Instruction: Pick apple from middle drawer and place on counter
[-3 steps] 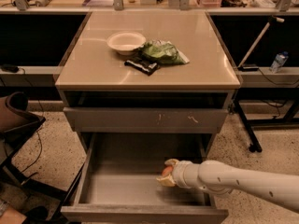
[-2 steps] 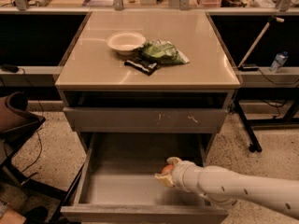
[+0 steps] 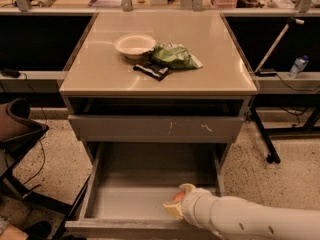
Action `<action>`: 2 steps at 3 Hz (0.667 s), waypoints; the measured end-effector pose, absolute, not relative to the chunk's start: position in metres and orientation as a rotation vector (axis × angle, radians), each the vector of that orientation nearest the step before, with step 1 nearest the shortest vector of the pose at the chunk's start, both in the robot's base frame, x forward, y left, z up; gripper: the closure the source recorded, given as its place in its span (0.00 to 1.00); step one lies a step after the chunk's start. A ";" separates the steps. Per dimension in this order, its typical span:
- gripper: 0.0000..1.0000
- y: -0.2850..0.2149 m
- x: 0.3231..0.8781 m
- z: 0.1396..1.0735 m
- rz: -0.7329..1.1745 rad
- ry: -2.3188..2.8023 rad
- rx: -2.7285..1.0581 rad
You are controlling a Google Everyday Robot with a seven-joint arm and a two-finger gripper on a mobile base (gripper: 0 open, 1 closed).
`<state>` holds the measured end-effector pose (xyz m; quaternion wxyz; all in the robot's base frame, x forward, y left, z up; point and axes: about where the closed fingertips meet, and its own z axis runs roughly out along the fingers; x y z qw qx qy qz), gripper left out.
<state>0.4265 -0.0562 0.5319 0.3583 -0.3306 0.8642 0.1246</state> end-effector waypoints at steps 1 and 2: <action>1.00 -0.056 0.427 0.532 0.320 2.229 -0.855; 1.00 -0.075 0.445 0.557 0.322 2.251 -0.808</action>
Offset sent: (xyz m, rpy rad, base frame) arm 0.0918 -0.0957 0.1210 0.0517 0.0740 -0.1823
